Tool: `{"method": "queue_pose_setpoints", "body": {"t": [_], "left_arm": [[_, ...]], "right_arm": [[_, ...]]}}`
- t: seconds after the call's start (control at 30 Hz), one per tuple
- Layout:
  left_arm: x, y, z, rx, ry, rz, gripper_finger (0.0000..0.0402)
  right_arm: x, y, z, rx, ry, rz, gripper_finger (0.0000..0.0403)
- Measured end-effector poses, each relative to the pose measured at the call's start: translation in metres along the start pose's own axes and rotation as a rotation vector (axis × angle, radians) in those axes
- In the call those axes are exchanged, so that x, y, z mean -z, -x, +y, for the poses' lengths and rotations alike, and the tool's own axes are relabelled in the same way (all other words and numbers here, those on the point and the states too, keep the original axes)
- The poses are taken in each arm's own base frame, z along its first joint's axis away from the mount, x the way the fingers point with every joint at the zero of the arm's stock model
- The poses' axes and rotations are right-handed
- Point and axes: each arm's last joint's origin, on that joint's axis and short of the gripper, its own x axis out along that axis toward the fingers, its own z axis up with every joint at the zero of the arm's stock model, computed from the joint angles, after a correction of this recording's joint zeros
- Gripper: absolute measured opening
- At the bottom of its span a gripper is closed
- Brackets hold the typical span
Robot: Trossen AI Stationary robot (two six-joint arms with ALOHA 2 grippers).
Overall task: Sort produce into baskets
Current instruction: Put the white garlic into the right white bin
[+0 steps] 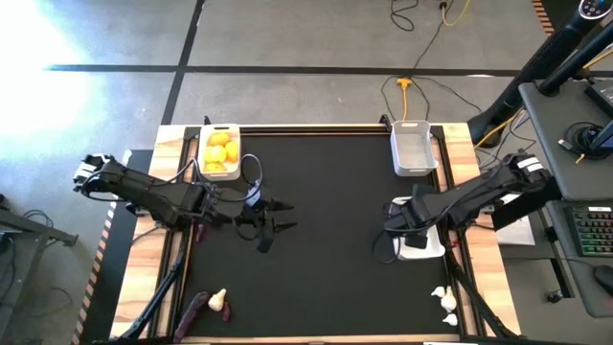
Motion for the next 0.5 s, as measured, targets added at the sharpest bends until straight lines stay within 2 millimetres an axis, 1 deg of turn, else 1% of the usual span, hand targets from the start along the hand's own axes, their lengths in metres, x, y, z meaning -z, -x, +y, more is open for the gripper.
{"method": "queue_pose_setpoints", "body": {"t": [0.13, 0.23, 0.5], "left_arm": [[0.0, 0.0, 0.0, 0.0, 0.008, 0.0, 0.0223], [0.0, 0.0, 0.0, 0.0, 0.008, 0.0, 0.0223], [0.0, 0.0, 0.0, 0.0, 0.007, 0.0, 0.0223]], "right_arm": [[-0.003, -0.008, 0.0, 0.011, 0.006, 0.017, 0.0197], [-0.005, -0.011, 0.001, 0.005, 0.0, 0.008, 0.0207], [-0.008, -0.014, 0.003, 0.009, 0.002, 0.034, 0.0276]]}}
